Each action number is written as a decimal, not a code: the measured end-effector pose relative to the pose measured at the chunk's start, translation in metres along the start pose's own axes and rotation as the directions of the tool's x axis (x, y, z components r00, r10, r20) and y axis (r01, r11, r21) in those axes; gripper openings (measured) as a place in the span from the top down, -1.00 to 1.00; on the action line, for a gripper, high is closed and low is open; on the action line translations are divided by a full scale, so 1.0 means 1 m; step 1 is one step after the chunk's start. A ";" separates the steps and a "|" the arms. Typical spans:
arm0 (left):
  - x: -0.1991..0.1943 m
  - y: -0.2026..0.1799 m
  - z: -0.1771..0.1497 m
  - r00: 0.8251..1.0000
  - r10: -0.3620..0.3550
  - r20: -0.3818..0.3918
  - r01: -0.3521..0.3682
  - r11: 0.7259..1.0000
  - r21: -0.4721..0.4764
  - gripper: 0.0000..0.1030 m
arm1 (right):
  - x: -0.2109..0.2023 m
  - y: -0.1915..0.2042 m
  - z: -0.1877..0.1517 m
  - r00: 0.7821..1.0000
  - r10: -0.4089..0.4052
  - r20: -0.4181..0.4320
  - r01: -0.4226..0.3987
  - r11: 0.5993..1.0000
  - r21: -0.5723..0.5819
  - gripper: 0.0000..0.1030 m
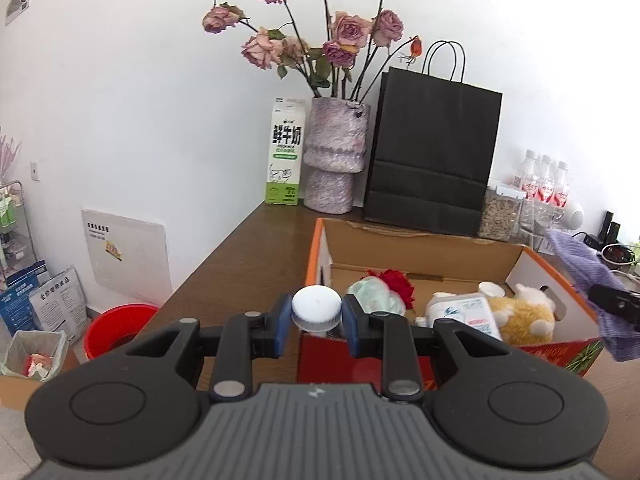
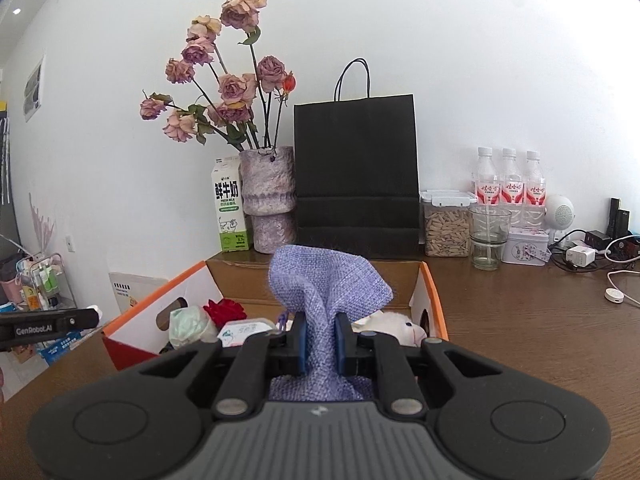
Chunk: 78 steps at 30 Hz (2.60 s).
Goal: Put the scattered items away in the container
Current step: 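Carry cloth and cap over the box and open both tools to drop them, then withdraw both tools from the box toward the remaining items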
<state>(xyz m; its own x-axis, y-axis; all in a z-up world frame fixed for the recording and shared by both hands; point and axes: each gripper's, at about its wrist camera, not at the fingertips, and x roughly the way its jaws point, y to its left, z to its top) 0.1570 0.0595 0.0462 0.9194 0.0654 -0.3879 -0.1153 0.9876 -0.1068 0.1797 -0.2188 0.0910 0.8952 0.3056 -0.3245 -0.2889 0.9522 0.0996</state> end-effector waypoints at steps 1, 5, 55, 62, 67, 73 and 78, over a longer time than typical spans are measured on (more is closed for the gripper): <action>0.002 -0.006 0.003 1.000 -0.014 0.007 0.014 1.000 0.000 0.46 | 0.005 0.001 0.003 1.000 0.004 0.004 -0.004 1.000 0.002 0.75; 0.016 -0.031 0.016 0.998 -0.057 0.021 0.057 0.998 0.010 0.46 | 0.028 0.009 0.014 1.000 0.014 0.007 -0.014 1.000 -0.011 0.75; 0.100 -0.047 0.030 0.993 0.074 0.087 -0.070 0.996 -0.048 -1.00 | 0.095 0.014 0.013 1.000 -0.029 0.010 0.029 0.999 -0.027 -1.00; 0.095 -0.050 0.026 0.993 0.068 0.093 -0.066 0.997 -0.027 -1.00 | 0.089 0.012 0.015 0.999 -0.037 0.024 0.038 0.999 -0.015 -1.00; 0.090 -0.049 0.024 0.992 0.071 0.103 -0.069 0.997 -0.020 -1.00 | 0.085 0.011 0.015 0.999 -0.040 0.022 0.040 0.999 -0.008 -1.00; 0.081 -0.046 0.019 0.992 0.060 0.115 -0.057 0.998 -0.023 -1.00 | 0.076 0.013 0.014 0.998 -0.043 0.039 0.043 0.999 -0.013 -1.00; 0.072 -0.048 0.013 0.990 0.045 0.135 -0.046 0.999 0.001 -1.00 | 0.067 0.015 0.011 0.998 -0.043 0.056 0.045 0.999 -0.031 -1.00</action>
<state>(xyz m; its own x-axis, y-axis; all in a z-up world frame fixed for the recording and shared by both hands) 0.2335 0.0184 0.0360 0.9555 0.1285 -0.2654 -0.1567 0.9837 -0.0877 0.2387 -0.1844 0.0811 0.9244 0.2637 -0.2757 -0.2585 0.9644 0.0557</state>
